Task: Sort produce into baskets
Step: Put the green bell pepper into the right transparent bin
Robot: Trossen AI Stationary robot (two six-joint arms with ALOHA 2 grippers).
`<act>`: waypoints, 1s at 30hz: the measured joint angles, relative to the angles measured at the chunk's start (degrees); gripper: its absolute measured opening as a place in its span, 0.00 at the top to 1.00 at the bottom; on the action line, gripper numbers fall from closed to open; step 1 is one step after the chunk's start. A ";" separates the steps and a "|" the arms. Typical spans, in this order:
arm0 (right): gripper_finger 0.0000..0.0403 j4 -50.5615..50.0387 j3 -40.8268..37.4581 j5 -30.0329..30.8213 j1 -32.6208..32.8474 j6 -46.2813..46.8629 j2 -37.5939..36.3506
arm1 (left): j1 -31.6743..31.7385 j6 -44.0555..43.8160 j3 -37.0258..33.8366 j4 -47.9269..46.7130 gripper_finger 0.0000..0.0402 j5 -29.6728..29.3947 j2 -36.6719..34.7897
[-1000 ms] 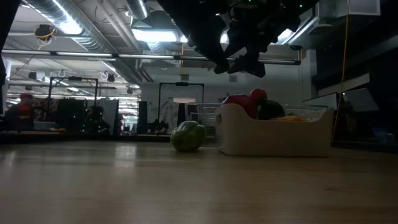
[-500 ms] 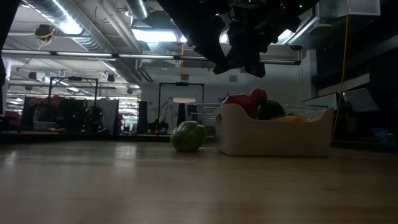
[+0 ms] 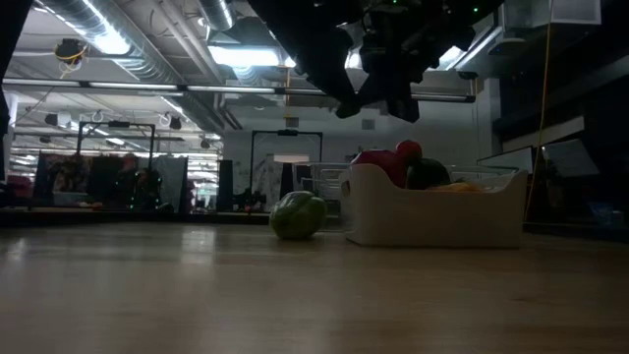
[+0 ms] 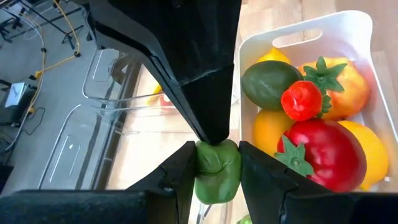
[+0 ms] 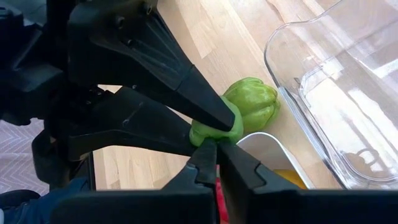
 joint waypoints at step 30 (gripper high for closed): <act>0.99 -9.83 0.00 19.54 -10.73 -7.75 0.00 | 2.69 -2.60 0.02 -2.00 0.43 -0.13 0.00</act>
